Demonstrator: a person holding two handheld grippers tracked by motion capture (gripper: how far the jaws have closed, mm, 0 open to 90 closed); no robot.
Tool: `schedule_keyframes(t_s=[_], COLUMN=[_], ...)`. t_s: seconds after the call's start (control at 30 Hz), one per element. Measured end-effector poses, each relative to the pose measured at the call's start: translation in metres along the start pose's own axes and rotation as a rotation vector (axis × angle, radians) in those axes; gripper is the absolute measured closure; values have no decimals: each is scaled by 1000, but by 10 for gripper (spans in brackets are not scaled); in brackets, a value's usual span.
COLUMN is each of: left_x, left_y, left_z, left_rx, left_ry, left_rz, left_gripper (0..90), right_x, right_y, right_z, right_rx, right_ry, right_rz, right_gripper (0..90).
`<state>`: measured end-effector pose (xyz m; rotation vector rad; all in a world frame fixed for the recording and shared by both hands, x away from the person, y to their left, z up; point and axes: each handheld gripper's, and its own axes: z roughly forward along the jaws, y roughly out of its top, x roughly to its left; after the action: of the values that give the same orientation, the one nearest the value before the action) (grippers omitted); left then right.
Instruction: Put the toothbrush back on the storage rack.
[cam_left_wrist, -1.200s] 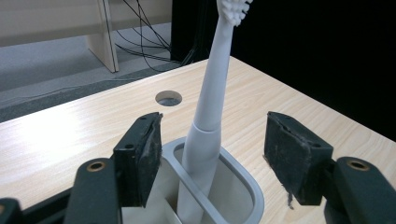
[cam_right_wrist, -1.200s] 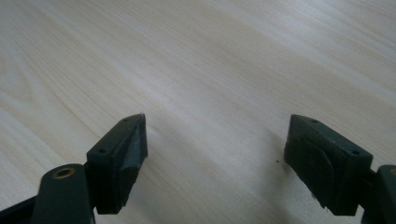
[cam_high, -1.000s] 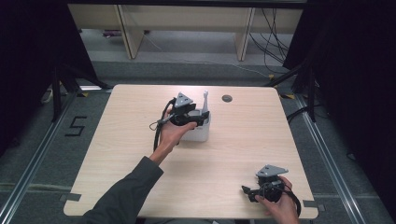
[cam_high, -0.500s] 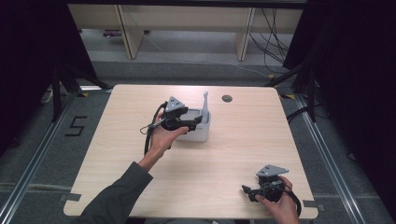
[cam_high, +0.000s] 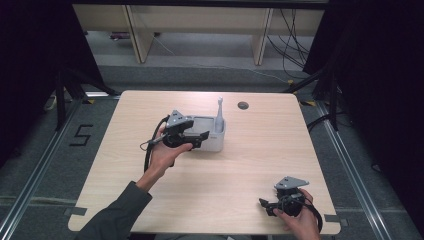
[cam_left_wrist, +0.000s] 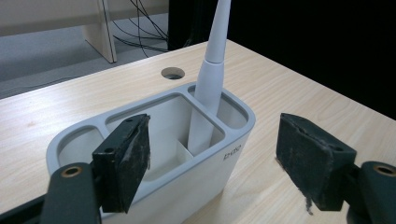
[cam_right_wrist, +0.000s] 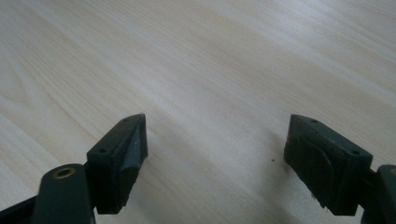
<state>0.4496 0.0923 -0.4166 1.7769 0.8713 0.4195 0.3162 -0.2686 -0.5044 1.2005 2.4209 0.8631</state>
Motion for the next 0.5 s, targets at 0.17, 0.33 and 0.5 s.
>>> schedule_keyframes(t_s=[0.17,0.33,0.5], left_x=[2,6,7], left_y=[-6,-10,-11], left_z=[-7,-15,-25], left_rx=[6,7,15], left_ry=[-2,3,-2], left_rz=[4,13,22], left_gripper=[252,252,238], right_x=[1,1,1], right_y=[0,0,-1], right_z=[-1,-1,-1], right_rx=[6,-1,-4], right_ry=[0,-4,-5], right_rz=[27,12,10], right_gripper=[221,221,221])
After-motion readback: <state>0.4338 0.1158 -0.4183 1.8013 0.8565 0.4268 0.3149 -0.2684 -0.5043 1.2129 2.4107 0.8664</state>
